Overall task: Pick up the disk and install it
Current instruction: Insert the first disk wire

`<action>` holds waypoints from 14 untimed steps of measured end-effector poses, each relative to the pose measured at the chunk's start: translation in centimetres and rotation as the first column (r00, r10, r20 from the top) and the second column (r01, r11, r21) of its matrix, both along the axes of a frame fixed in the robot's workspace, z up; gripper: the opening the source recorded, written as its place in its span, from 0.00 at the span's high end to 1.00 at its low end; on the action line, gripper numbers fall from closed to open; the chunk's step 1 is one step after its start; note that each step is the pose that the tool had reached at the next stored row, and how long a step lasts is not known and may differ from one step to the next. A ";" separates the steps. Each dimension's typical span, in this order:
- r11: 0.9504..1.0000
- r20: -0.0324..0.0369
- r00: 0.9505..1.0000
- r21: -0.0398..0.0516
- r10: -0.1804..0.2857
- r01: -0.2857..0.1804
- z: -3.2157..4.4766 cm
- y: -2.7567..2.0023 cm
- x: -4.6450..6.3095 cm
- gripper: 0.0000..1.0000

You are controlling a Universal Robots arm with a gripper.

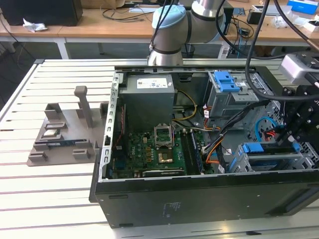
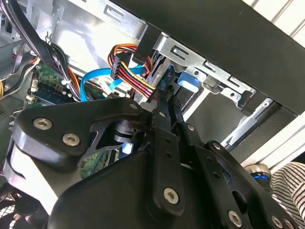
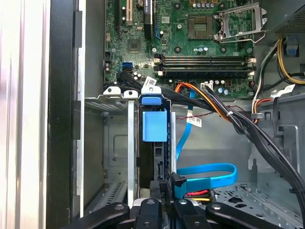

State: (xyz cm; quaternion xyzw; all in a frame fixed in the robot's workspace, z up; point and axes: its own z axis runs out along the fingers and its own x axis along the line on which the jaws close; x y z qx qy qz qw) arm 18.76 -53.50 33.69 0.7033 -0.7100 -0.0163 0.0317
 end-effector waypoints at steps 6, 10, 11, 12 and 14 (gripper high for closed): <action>1.000 0.000 1.000 0.000 0.000 0.000 0.77 0.02 0.0 0.76; 1.000 0.000 1.000 0.000 0.000 0.000 2.13 0.11 0.0 0.89; 1.000 0.000 1.000 0.000 0.000 0.000 2.45 0.12 0.0 0.89; 1.000 0.000 1.000 0.000 0.000 0.000 3.00 0.14 0.0 0.89; 1.000 0.000 1.000 0.000 0.000 0.000 3.86 0.19 0.0 0.89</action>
